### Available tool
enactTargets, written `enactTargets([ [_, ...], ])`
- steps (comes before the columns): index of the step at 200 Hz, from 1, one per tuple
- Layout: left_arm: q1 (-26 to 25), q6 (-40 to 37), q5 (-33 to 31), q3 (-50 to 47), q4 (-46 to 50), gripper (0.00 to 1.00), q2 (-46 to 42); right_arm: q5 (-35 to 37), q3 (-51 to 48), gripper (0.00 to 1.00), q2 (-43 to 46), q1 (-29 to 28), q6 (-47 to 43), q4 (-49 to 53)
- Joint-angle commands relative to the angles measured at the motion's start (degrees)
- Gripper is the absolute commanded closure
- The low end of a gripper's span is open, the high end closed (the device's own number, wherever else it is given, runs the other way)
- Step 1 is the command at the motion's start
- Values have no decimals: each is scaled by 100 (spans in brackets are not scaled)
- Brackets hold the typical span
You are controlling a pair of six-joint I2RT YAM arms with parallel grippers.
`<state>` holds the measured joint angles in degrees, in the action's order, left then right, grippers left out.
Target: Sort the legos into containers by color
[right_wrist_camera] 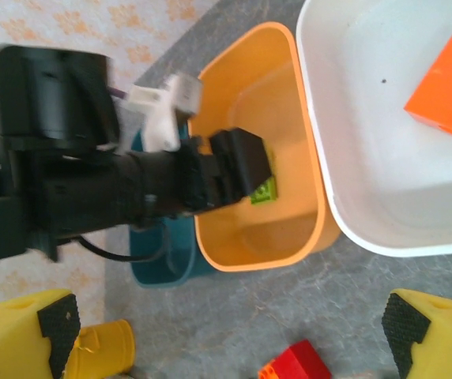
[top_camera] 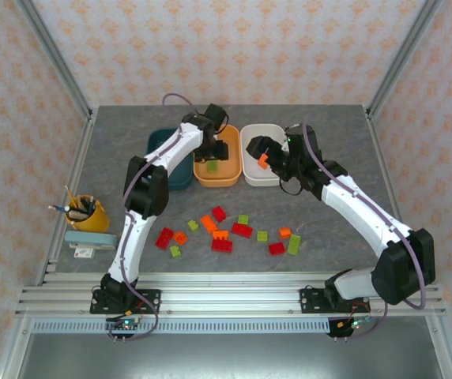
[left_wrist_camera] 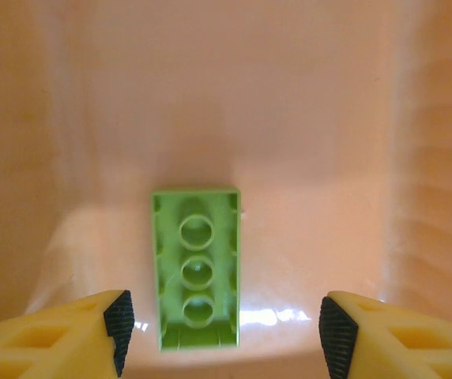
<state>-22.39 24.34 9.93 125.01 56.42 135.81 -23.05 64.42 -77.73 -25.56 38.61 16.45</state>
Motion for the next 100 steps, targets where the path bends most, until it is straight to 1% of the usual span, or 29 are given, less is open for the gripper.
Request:
enactTargets([
  [1,7,218,-429,-383,224,32,-1355,-198,221,2,177,-8,-624,448],
  [24,7,344,-696,-1674,211,31,-2520,-113,252,3,347,-298,-1300,777],
  [38,11,458,-780,-2750,186,30,-3361,53,281,3,407,-619,-1709,1015],
  [52,12,572,-806,-3820,199,30,-4105,131,208,4,473,-958,-1925,1072],
  [67,7,590,-818,-4912,230,30,-4849,187,70,5,521,-1275,-1960,996],
  [70,11,745,-818,-5106,239,30,-4997,191,47,5,530,-1336,-1956,980],
  [76,8,819,-826,-5506,260,30,-5259,220,-6,5,529,-1427,-1902,939],
  [88,11,977,-804,-6189,298,28,-5775,252,-110,5,521,-1582,-1785,838],
  [100,11,1153,-653,-6755,268,27,-6168,259,-224,5,498,-1716,-1655,706],
])
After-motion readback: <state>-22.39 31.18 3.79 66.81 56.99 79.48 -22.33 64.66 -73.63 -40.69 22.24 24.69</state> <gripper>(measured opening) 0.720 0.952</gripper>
